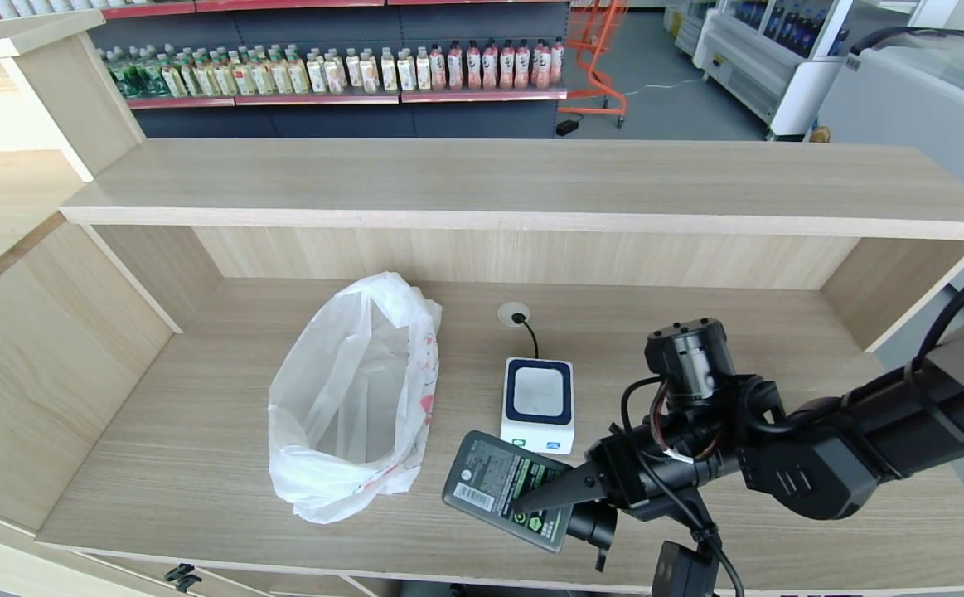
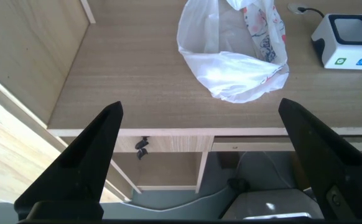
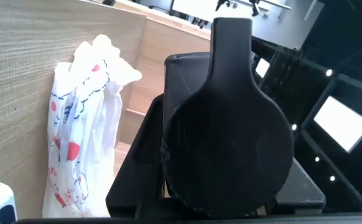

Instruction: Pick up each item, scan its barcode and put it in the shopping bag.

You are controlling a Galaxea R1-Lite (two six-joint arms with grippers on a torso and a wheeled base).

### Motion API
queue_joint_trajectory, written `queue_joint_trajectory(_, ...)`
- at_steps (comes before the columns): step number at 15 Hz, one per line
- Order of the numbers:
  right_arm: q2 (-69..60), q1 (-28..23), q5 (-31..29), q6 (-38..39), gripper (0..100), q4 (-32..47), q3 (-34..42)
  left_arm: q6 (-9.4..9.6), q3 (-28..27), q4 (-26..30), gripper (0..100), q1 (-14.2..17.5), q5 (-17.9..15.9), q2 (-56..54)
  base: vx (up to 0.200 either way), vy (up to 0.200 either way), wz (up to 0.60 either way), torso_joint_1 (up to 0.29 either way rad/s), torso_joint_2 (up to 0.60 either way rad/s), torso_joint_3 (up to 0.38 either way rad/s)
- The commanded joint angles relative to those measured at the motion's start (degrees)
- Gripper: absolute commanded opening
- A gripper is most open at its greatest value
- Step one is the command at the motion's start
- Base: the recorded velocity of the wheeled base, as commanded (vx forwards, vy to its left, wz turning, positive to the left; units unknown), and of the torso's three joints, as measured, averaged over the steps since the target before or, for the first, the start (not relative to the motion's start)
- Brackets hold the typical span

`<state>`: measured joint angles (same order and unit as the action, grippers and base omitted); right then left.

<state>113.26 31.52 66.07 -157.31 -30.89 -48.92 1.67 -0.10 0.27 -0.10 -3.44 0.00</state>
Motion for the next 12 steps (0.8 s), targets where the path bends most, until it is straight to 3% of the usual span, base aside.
queue_joint_trajectory(1, 1.3, -0.1, 0.0, 0.0, 0, 0.0, -1.8, 0.0, 0.0, 0.0, 100, 0.0, 0.0, 0.1, 0.0, 0.0, 0.0, 0.0, 0.0, 0.0)
queue_joint_trajectory(12, 2.0, 0.2, 0.1, -0.1, 0, 0.0, -3.4, 0.0, 0.0, 0.0, 100, 0.0, 0.0, 0.0, 0.0, 0.0, 0.0, 0.0, 0.0, 0.0)
